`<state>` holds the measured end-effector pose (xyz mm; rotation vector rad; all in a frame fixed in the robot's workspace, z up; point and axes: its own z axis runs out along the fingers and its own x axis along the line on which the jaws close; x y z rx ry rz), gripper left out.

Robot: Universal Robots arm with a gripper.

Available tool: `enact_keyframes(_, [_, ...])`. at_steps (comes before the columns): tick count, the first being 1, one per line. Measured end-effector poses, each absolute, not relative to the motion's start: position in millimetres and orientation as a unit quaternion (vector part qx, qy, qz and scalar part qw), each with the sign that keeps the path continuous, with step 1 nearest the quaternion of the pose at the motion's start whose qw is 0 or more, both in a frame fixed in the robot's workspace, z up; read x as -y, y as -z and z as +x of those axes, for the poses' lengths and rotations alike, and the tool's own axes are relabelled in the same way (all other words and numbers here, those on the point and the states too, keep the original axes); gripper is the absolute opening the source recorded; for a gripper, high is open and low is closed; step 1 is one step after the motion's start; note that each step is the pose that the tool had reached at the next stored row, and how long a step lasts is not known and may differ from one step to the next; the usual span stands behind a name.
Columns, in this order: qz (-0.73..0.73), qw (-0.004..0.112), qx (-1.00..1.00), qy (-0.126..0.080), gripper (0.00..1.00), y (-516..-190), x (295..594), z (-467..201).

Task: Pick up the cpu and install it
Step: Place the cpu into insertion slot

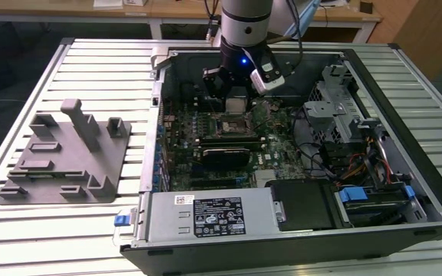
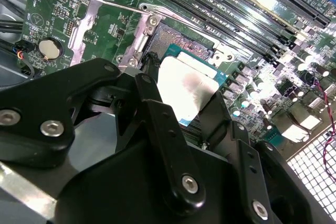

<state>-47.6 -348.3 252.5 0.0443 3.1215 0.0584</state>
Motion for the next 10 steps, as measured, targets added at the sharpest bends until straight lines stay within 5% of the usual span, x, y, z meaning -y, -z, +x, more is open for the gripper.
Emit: enact_keyframes(10, [0.060, 0.010, -0.998, -0.018, 0.55, -252.3, 348.3, -47.6])
